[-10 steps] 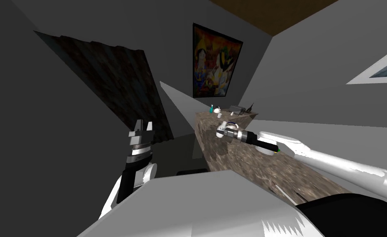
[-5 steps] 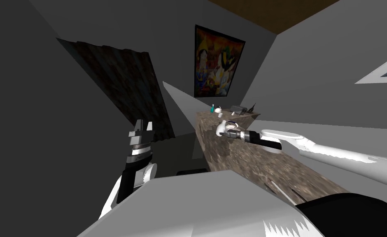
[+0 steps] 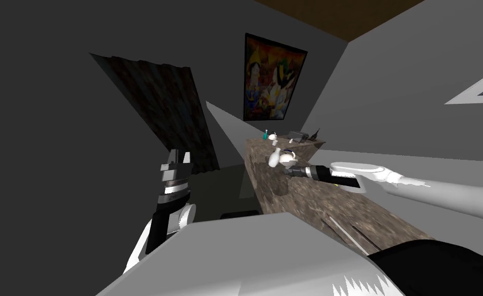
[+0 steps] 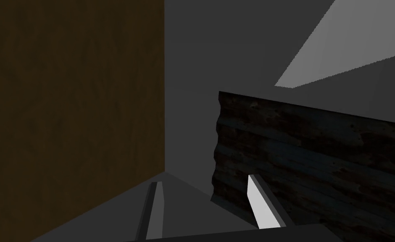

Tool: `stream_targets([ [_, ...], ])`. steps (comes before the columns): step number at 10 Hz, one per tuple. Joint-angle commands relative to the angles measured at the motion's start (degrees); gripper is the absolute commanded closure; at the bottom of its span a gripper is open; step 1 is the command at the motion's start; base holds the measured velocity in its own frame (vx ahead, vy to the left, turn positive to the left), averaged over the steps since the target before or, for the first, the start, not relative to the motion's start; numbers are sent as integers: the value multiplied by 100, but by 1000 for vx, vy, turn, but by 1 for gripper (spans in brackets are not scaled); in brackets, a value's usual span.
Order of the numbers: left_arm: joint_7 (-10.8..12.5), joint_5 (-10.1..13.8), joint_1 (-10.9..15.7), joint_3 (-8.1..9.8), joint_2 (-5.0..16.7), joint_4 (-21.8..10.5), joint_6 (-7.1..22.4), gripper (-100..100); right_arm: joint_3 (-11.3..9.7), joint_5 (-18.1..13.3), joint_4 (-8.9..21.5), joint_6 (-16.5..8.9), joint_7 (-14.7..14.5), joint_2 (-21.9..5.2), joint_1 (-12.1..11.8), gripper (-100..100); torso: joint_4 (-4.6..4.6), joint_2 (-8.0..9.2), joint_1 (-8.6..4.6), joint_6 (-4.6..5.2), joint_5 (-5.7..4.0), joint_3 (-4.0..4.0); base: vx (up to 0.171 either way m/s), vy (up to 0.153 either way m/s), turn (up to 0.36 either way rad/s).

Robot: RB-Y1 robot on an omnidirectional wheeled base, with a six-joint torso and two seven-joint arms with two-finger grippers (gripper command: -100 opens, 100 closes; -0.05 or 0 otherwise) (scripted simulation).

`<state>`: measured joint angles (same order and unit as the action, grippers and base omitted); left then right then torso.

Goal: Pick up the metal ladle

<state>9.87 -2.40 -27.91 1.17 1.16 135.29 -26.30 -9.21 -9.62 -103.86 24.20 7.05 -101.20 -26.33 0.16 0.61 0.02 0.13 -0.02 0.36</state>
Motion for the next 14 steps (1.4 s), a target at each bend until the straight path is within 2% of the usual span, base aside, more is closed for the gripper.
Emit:
stream_targets([
  [1,0,0,0,0,0,0,0,0,-187,-93,53,-15,83,-23,166,-100,0,0,0,0,0,0,-48,-5,-7],
  [4,0,0,0,0,0,0,0,0,-661,-377,482,38,389,-458,-113,-100,-2,-2,-1,0,0,-3,-133,-13,22],
  [6,0,0,0,0,0,0,0,0,-661,-377,482,38,389,-458,-113,-100,1,4,-2,1,-1,2,-99,-13,-5],
  [7,0,0,-1,0,0,0,0,0,-969,-551,714,71,571,-596,-327,-100,-3,-16,3,0,0,-9,-131,-5,-7],
  [8,0,0,0,0,0,0,0,0,-984,-551,714,71,571,-596,-327,-100,-2,-3,3,2,0,-3,-150,-21,-14],
  [10,0,0,0,0,0,0,0,0,-1296,-703,895,96,722,-632,-550,-100,1,6,0,2,-2,3,-156,-4,-22],
  [11,0,0,0,0,0,0,0,0,-1296,-703,895,96,722,-632,-550,-100,3,13,5,2,1,8,-120,-1,-11],
  [14,0,0,0,0,0,0,0,0,-1703,-877,1053,113,871,-528,-866,-100,-2,-8,3,2,-1,-5,-103,-5,-24],
])
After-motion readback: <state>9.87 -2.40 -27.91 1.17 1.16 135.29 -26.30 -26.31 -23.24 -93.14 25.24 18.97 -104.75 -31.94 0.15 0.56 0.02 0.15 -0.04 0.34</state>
